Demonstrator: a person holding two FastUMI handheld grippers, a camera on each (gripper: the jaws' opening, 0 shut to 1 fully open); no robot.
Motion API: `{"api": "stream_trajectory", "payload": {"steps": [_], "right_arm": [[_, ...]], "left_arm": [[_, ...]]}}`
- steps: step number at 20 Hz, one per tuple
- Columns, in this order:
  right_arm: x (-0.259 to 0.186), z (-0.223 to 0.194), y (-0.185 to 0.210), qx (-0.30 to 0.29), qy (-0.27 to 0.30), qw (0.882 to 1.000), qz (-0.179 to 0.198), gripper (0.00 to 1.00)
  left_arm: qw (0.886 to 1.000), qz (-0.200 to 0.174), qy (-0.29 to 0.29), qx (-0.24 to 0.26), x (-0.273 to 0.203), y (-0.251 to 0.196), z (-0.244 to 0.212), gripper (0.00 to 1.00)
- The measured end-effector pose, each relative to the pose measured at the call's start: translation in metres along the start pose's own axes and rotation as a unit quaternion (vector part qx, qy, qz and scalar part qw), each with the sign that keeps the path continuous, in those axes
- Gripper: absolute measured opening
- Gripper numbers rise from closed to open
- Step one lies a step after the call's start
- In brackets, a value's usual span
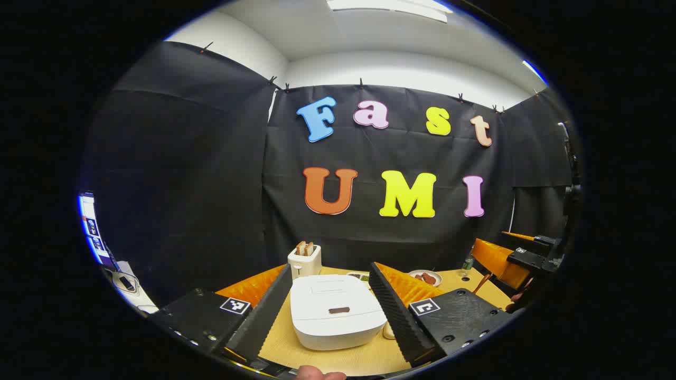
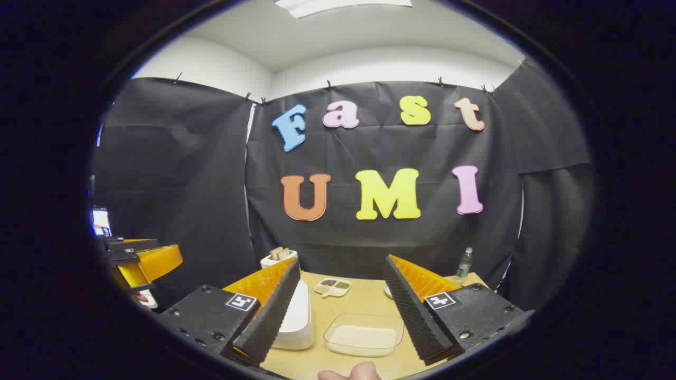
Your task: Close the left gripper, press the button to open the rice cooker; take a wooden spoon from the chopstick holder with the right hand, scoop a spoonful of rice and pour it into the rice cooker, then put the wooden spoon back into the chopstick holder.
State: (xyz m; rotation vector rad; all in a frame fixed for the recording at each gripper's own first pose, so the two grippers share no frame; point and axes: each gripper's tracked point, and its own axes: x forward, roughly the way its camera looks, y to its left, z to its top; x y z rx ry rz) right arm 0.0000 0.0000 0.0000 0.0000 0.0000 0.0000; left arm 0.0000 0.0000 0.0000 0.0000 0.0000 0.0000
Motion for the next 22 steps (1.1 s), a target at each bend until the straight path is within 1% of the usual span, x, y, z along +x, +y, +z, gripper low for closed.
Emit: {"api": "stream_trajectory", "payload": {"steps": [1,2,5,10,18,22], "right_arm": [[0.002,0.0,0.0,0.002,0.002,1.0,-0.002,0.96],[0.003,-0.001,0.001,0.006,0.003,1.0,-0.004,1.0],[0.007,0.003,0.008,0.016,0.004,1.0,-0.002,0.97],[0.011,-0.003,0.016,0.014,0.014,1.0,0.006,0.97],[0.014,-0.004,0.016,0.013,0.019,1.0,0.006,0.97],[0.015,-0.008,0.017,0.03,0.033,0.999,0.007,0.97]], "left_arm": [[1.0,0.003,0.0,0.0,-0.001,0.003,0.0,0.94],[1.0,0.008,-0.001,0.0,-0.001,0.007,0.001,0.94],[1.0,0.015,0.001,-0.001,-0.001,0.013,-0.002,0.94],[1.0,0.021,0.007,0.001,-0.001,0.02,-0.006,0.94],[0.999,0.03,0.013,-0.002,0.003,0.024,-0.01,0.94],[0.999,0.037,0.016,-0.008,0.005,0.028,-0.015,0.94]]}}
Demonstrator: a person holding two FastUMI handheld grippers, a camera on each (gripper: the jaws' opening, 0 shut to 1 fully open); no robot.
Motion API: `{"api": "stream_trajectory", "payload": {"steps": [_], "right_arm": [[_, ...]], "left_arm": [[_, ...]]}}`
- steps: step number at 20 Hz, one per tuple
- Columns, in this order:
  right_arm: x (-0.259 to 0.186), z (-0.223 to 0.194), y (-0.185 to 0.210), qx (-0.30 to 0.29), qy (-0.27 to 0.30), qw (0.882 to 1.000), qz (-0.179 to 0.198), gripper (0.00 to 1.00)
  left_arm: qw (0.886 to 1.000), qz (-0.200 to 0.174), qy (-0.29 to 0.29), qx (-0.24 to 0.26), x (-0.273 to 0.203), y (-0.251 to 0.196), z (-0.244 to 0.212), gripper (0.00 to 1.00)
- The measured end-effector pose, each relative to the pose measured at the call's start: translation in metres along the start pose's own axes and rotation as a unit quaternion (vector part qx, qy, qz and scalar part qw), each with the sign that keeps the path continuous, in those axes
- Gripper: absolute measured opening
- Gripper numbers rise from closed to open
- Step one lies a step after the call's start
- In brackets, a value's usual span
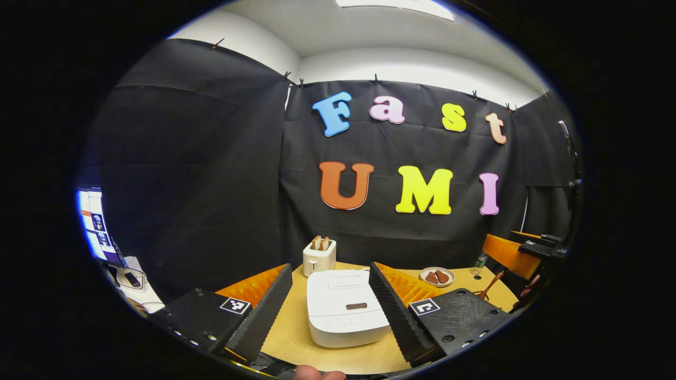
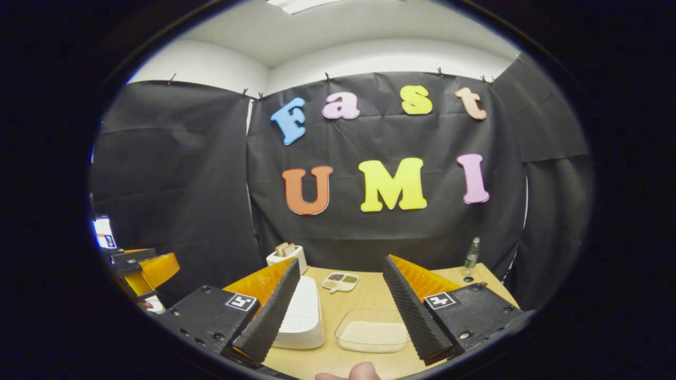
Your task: Close the left gripper, press the button to open the rice cooker; take a wooden spoon from the chopstick holder with the right hand, scoop a spoonful of rice and pour it into the rice cooker, then put the wooden spoon back into the chopstick holder.
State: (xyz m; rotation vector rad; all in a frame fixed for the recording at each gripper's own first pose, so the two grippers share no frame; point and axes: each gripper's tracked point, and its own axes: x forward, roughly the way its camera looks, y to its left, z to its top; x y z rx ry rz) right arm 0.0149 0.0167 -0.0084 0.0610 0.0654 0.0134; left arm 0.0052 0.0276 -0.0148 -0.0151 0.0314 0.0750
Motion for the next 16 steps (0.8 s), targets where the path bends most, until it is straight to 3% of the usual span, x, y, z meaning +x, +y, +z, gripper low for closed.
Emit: {"api": "stream_trajectory", "payload": {"steps": [16], "right_arm": [[0.0,-0.014,-0.037,0.007,0.013,1.0,-0.028,0.97]], "left_arm": [[0.998,-0.018,0.064,0.002,0.006,-0.032,-0.039,0.94]]}}
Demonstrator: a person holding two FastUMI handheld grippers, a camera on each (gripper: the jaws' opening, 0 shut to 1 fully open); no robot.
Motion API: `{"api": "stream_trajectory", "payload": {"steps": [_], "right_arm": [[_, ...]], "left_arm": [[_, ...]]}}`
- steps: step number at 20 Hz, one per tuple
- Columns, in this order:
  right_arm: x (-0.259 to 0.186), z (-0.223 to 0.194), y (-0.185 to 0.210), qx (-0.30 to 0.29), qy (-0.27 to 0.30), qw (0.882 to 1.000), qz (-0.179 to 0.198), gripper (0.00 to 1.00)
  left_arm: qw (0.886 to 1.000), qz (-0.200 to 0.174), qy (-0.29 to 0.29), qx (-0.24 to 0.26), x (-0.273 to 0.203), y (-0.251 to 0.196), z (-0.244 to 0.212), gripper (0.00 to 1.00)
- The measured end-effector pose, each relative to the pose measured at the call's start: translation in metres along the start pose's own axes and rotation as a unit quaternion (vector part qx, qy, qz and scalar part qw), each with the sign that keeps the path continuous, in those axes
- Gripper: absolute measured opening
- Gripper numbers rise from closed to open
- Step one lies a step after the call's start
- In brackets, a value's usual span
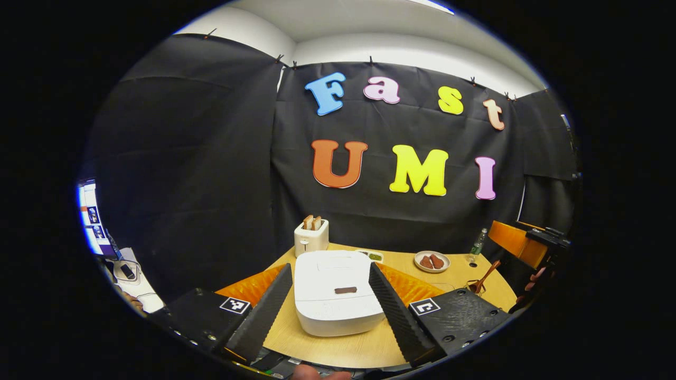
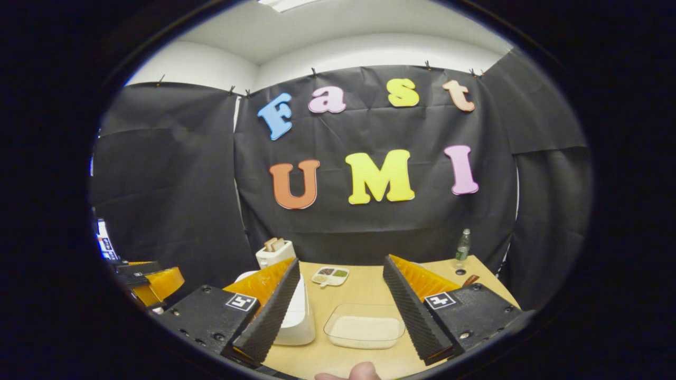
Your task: Close the left gripper, press the button to open the rice cooker; take a wooden spoon from the chopstick holder with the right hand, scoop a spoonful of rice and pour it into the rice cooker, then put the wooden spoon back into the chopstick holder.
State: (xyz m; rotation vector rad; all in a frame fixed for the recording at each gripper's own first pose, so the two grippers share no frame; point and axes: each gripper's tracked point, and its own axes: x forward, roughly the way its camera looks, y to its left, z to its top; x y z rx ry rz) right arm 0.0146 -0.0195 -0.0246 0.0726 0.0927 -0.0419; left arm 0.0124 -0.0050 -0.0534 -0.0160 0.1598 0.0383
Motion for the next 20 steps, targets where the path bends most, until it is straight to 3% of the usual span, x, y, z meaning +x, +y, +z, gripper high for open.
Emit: {"api": "stream_trajectory", "payload": {"steps": [11,12,13,14,16,17,18,20], "right_arm": [[0.023,-0.016,-0.063,0.017,0.03,0.999,-0.034,0.97],[0.024,-0.018,-0.069,0.017,0.033,0.999,-0.037,0.97],[0.027,-0.017,-0.075,0.016,0.034,0.999,-0.04,1.0],[0.029,-0.015,-0.082,0.015,0.033,0.998,-0.043,0.99],[0.035,-0.011,-0.096,0.016,0.03,0.998,-0.049,0.97],[0.038,-0.01,-0.102,0.018,0.029,0.998,-0.052,1.0],[0.042,-0.01,-0.108,0.021,0.028,0.998,-0.055,1.0],[0.049,-0.012,-0.118,0.028,0.033,0.997,-0.058,0.96]], "left_arm": [[0.994,-0.027,0.106,0.004,0.046,-0.03,-0.043,0.92],[0.992,-0.032,0.124,0.004,0.053,-0.033,-0.049,0.75],[0.989,-0.033,0.143,0.006,0.059,-0.033,-0.057,0.65],[0.987,-0.032,0.158,0.007,0.065,-0.033,-0.062,0.46],[0.984,-0.027,0.178,-0.001,0.076,-0.03,-0.07,0.25],[0.982,-0.027,0.185,-0.006,0.083,-0.03,-0.072,0.22],[0.98,-0.027,0.195,-0.012,0.087,-0.031,-0.075,0.11],[0.976,-0.032,0.215,-0.022,0.099,-0.033,-0.082,0.02]]}}
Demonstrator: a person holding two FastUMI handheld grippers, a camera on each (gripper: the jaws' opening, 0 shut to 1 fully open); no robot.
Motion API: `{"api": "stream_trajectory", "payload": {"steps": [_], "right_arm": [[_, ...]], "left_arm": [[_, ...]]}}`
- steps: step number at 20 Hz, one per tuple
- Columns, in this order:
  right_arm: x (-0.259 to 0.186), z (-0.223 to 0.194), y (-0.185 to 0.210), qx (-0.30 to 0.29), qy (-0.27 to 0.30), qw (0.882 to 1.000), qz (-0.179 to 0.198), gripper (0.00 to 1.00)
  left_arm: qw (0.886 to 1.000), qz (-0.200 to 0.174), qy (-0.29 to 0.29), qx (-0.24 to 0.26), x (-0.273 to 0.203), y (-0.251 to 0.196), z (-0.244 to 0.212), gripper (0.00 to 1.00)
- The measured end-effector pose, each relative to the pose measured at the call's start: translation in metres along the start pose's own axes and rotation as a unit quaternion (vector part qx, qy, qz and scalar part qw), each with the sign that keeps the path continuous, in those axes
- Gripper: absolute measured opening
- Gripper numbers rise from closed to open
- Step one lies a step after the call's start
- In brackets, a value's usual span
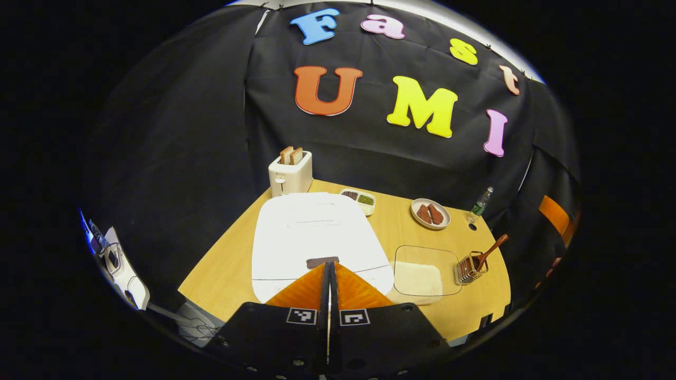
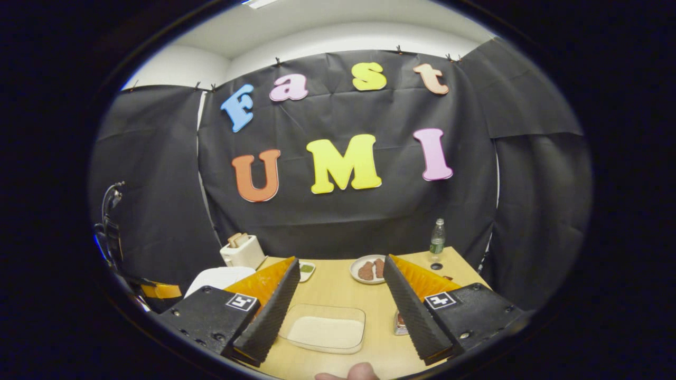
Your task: Close the left gripper, press the button to open the rice cooker; take a wooden spoon from the chopstick holder with the right hand, scoop a spoonful of rice and pour it into the rice cooker, then put the wooden spoon back into the chopstick holder.
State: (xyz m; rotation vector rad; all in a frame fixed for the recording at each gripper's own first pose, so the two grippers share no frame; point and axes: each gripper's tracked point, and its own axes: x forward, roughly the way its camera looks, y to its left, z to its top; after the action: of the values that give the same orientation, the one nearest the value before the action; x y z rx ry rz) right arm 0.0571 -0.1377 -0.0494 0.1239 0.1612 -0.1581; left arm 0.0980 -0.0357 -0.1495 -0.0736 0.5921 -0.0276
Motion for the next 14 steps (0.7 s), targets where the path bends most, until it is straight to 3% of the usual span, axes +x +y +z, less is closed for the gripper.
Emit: {"api": "stream_trajectory", "payload": {"steps": [3,14], "right_arm": [[0.009,-0.003,-0.012,0.005,0.007,1.0,-0.002,1.0],[0.035,-0.026,-0.04,0.019,0.043,0.999,-0.011,0.96]], "left_arm": [[0.999,-0.012,0.023,-0.022,0.019,0.0,-0.002,0.0],[0.996,0.016,0.078,-0.038,0.076,0.019,-0.027,0.0]]}}
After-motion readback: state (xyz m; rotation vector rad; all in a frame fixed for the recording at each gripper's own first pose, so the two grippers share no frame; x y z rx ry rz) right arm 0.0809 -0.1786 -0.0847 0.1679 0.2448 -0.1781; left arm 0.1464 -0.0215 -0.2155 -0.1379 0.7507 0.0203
